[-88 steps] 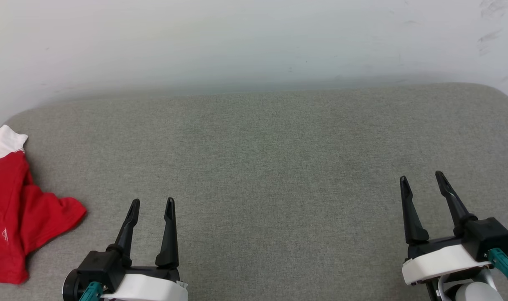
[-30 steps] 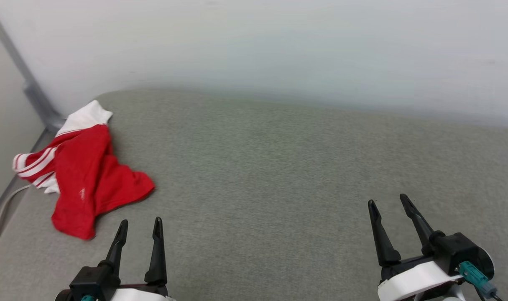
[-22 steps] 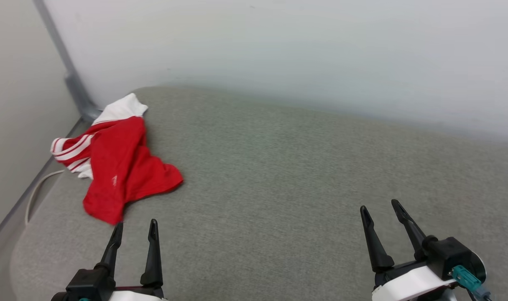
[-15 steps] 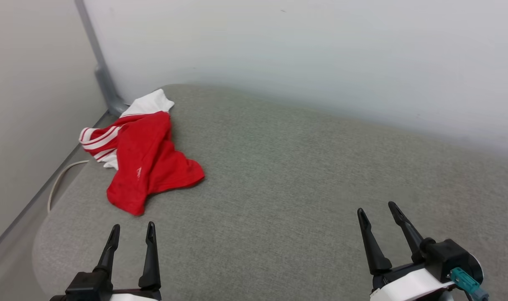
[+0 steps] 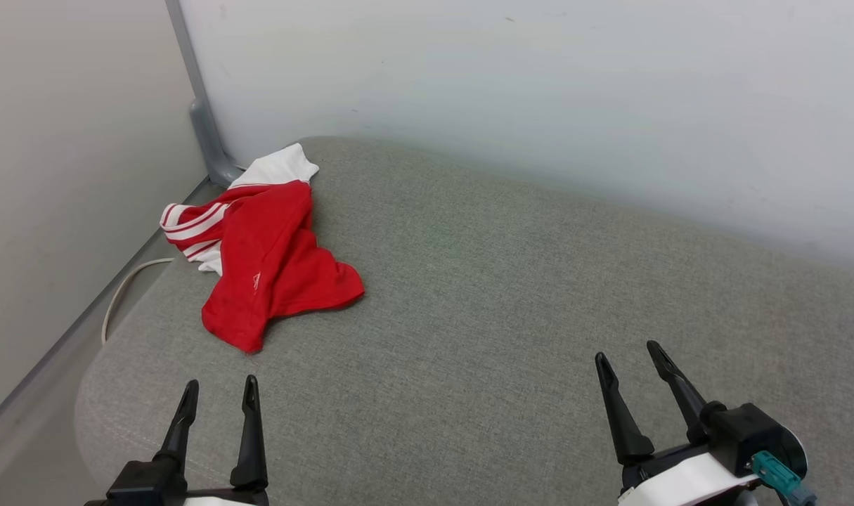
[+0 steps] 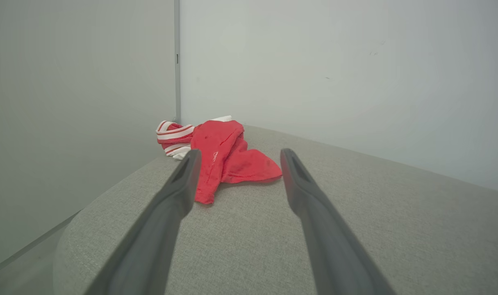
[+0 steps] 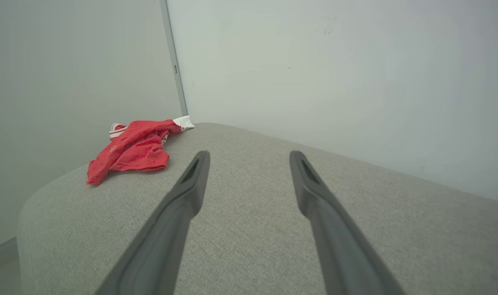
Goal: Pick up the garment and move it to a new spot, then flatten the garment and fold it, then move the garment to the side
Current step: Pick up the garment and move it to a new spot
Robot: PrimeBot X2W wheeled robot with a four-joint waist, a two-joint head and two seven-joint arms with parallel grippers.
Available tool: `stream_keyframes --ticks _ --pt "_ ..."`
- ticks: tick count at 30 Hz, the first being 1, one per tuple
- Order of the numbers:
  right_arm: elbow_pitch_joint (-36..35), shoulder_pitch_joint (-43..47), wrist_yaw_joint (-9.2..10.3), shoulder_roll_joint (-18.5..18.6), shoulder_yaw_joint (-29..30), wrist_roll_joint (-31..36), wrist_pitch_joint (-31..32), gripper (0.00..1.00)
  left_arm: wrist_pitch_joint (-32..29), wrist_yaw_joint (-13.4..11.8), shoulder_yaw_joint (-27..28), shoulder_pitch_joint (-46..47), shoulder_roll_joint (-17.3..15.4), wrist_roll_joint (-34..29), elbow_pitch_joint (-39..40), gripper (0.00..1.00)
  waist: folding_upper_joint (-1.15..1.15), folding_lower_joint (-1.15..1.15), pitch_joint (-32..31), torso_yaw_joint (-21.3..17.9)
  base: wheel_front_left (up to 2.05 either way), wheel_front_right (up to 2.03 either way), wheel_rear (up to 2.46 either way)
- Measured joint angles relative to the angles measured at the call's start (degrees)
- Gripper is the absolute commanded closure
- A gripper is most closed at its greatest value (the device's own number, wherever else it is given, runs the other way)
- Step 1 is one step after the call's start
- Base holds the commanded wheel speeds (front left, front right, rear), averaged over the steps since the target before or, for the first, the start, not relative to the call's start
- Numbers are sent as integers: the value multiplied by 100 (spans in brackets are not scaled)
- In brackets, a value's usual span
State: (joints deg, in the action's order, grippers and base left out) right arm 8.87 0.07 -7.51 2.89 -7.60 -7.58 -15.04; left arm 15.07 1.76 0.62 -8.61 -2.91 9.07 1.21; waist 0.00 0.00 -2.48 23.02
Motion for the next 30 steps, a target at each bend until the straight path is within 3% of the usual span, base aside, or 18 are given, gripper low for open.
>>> stream_keyframes --ticks 8,10,12,19,25,30 --pt "-40 -15 0 0 1 132 0 0 0 -11 12 44 0 29 43 0 0 0 176 -113 0 0 0" --pt "-83 -52 0 -1 12 259 0 0 0 101 -24 159 -5 -254 51 0 0 0 291 -152 0 0 0" --pt "-131 -121 0 0 25 405 -1 0 0 149 3 310 13 86 34 0 0 0 434 -192 0 0 0" --pt "-466 -386 0 71 232 766 0 0 1 435 394 1250 -103 45 -144 0 0 0 1123 -355 0 0 0" --pt "-731 -579 0 270 309 849 0 0 -64 532 622 2441 -961 354 -1192 0 0 1 1843 -512 0 0 0" --pt "-902 -699 0 374 332 886 0 0 -1042 564 472 3421 -1809 642 -2123 0 0 1 2414 -684 0 0 0"
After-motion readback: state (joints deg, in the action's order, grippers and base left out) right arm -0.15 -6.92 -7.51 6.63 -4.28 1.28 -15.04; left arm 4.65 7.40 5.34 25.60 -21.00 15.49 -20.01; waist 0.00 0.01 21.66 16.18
